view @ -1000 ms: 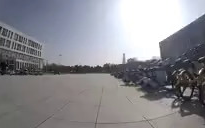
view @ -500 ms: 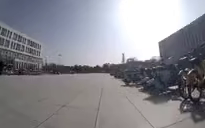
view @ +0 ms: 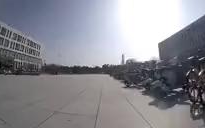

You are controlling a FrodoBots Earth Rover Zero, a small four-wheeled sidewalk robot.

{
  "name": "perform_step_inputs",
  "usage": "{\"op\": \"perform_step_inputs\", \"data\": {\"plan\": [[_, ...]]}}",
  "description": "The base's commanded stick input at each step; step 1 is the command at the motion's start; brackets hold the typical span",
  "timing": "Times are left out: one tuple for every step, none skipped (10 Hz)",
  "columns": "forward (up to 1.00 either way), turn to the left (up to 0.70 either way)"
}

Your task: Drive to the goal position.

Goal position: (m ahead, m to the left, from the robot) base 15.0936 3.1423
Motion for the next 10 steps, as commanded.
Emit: {"op": "perform_step_inputs", "data": {"plan": [[0.50, 0.00], [0.50, 0.00], [0.50, 0.00], [0.50, 0.00], [0.50, 0.00], [0.50, 0.00], [0.50, 0.00], [0.50, 0.00], [0.50, 0.00], [0.50, 0.00]]}}
